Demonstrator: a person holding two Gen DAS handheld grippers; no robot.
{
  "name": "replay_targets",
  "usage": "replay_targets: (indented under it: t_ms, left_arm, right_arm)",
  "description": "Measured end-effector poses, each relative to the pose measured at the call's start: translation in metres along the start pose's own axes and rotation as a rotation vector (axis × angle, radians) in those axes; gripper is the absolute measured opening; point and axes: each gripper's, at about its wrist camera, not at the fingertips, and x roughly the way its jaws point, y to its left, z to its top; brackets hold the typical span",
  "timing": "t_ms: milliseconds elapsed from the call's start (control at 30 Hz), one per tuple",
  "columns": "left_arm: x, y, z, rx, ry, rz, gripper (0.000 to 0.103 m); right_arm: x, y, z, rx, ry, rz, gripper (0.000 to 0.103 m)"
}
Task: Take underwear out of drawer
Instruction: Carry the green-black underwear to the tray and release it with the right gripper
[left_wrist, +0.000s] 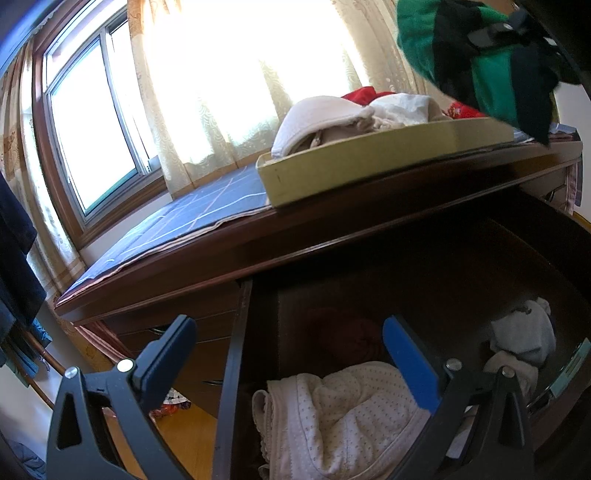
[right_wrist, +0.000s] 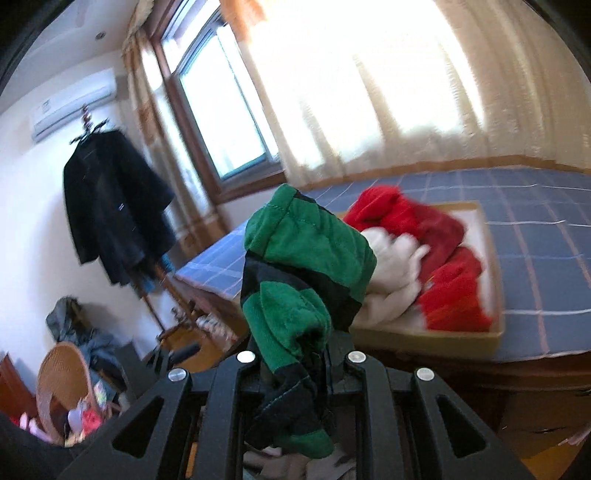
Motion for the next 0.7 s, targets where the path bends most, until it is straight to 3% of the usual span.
replay_targets:
  t_ms: [200,333,700]
  left_arm:
    - [0.0,0.0,0.0,0.0,0.0,0.0,0.103]
    - [0.0,0.0,0.0,0.001,0.0,0.0,0.103]
    - [-0.002,0.001,0.0,0.001,0.0,-0.009,0.103]
  right_arm:
    - [-0.005,-0.023,0.034,-0.007,-0.074,-0.163,0.018]
    - [0.01,-0.047,0.064,-0.01,-0.072,-0.28,0.018]
    - [0.102,-0.098,0.108,-0.042,0.118,-0.521,0.018]
